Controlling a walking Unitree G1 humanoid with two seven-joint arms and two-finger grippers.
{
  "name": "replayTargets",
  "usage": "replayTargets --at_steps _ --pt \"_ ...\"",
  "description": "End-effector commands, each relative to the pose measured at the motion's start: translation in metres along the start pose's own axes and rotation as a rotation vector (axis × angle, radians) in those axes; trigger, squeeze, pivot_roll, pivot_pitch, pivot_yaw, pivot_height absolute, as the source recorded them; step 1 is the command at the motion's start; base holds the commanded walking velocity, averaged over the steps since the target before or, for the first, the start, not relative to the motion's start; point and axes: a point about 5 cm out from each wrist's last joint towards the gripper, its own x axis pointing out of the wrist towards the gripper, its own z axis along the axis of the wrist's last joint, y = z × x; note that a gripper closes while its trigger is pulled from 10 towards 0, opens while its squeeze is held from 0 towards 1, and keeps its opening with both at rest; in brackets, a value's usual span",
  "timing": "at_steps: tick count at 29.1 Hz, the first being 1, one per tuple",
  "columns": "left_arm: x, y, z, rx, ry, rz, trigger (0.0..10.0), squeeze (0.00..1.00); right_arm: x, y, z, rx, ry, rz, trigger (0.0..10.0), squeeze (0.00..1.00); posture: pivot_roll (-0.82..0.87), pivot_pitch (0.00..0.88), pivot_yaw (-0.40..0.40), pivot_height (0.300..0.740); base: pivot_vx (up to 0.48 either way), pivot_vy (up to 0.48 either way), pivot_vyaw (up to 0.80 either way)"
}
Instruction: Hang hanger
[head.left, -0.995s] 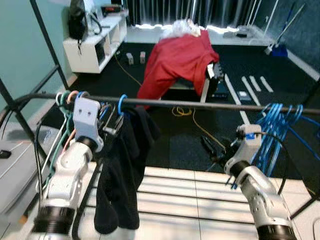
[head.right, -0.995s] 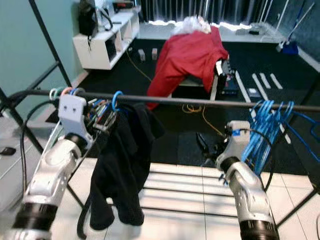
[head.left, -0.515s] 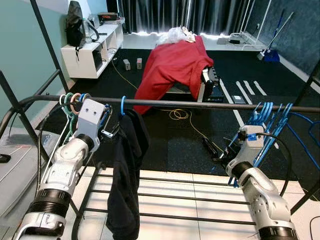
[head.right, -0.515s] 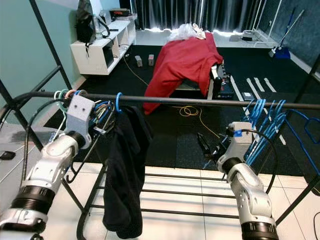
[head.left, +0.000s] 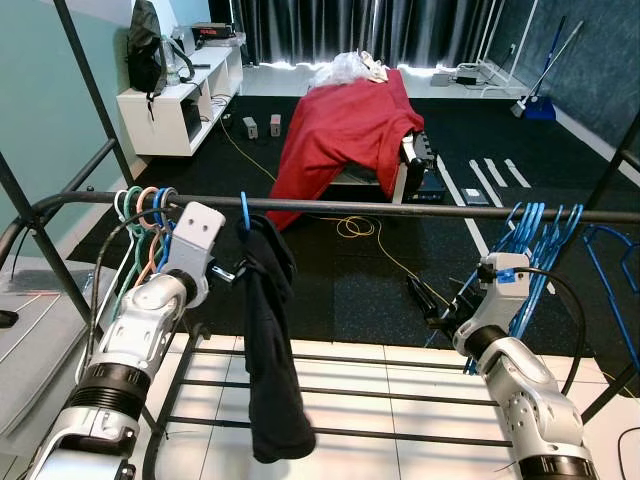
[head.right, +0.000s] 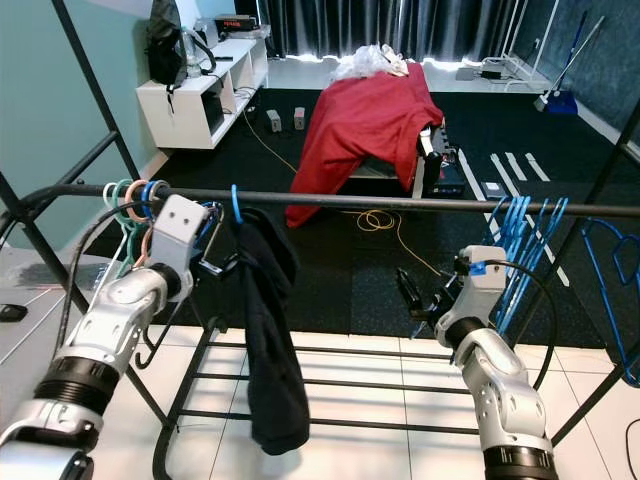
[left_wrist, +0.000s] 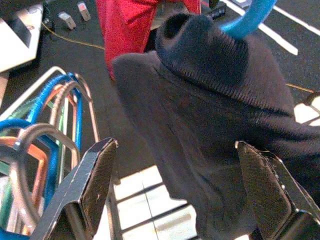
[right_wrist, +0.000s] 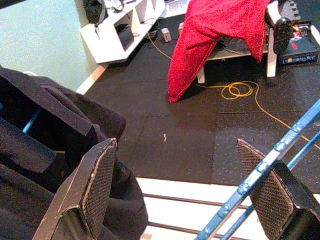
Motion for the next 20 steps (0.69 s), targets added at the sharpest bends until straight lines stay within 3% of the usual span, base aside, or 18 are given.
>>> replayTargets --at_steps 1,2,3,4,5,7,8,9,10,11,12,14,16,17,20 --pt "0.0 0.004 0.01 -0.004 -0.004 0.0 10.0 0.0 0.001 0.003 0.003 0.01 -0.01 0.003 10.0 0.0 -0.13 0.031 0.016 0.74 0.0 0.0 0.0" --pt "-0.001 0.01 0.018 -0.055 -0.028 0.029 10.0 0.0 0.001 0.003 0.003 0.014 -0.011 0.002 10.0 0.0 -0.14 0.032 0.017 0.74 0.0 0.0 0.0" --pt "-0.001 0.01 0.018 -0.055 -0.028 0.029 10.0 0.0 0.001 0.003 0.003 0.014 -0.011 0.002 10.0 0.0 -0.14 0.032 0.017 0.74 0.0 0.0 0.0" --pt "-0.003 0.018 0.028 -0.136 -0.058 0.061 10.0 0.0 0.001 0.003 0.003 0.016 -0.012 0.002 10.0 0.0 -0.14 0.032 0.017 0.74 0.0 0.0 0.0" --pt "-0.003 0.018 0.028 -0.136 -0.058 0.061 10.0 0.0 0.001 0.003 0.003 0.016 -0.012 0.002 10.0 0.0 -0.14 0.032 0.017 0.74 0.0 0.0 0.0" --pt "-0.008 0.026 0.041 -0.271 -0.087 0.086 10.0 0.0 0.001 0.003 0.002 0.018 -0.011 0.001 10.0 0.0 -0.13 0.025 0.017 0.74 0.0 0.0 0.0" --pt "-0.008 0.026 0.041 -0.271 -0.087 0.086 10.0 0.0 0.001 0.003 0.002 0.018 -0.011 0.001 10.0 0.0 -0.13 0.025 0.017 0.74 0.0 0.0 0.0" --pt "-0.012 0.028 0.046 -0.344 -0.093 0.087 10.0 0.0 0.001 0.003 0.002 0.019 -0.01 0.002 10.0 0.0 -0.13 0.024 0.016 0.74 0.0 0.0 0.0" --pt "-0.012 0.028 0.046 -0.344 -0.093 0.087 10.0 0.0 0.001 0.003 0.002 0.019 -0.01 0.002 10.0 0.0 -0.13 0.024 0.016 0.74 0.0 0.0 0.0" --pt "-0.017 0.026 0.048 -0.401 -0.086 0.078 10.0 0.0 0.001 0.003 0.002 0.019 -0.009 0.003 10.0 0.0 -0.13 0.024 0.015 0.74 0.0 0.0 0.0" --pt "-0.02 0.021 0.047 -0.45 -0.051 0.06 10.0 0.0 0.0 0.003 0.002 0.021 -0.008 0.003 10.0 0.0 -0.13 0.024 0.015 0.74 0.0 0.0 0.0" --pt "-0.023 0.014 0.043 -0.472 -0.015 0.039 10.0 0.0 0.0 0.003 0.002 0.022 -0.007 0.003 10.0 0.0 -0.13 0.024 0.015 0.74 0.0 0.0 0.0" --pt "-0.026 -0.013 0.03 -0.5 0.094 -0.017 10.0 0.0 0.0 0.003 0.001 0.022 -0.006 0.004 10.0 0.0 -0.12 0.025 0.015 0.74 0.0 0.0 0.0" --pt "-0.026 -0.013 0.03 -0.5 0.094 -0.017 10.0 0.0 0.0 0.003 0.001 0.022 -0.006 0.004 10.0 0.0 -0.12 0.025 0.015 0.74 0.0 0.0 0.0" --pt "-0.027 -0.055 0.017 -0.552 0.235 -0.058 10.0 0.0 0.0 0.004 0.001 0.024 -0.005 0.005 10.0 0.0 -0.12 0.025 0.018 0.74 0.0 0.0 0.0"
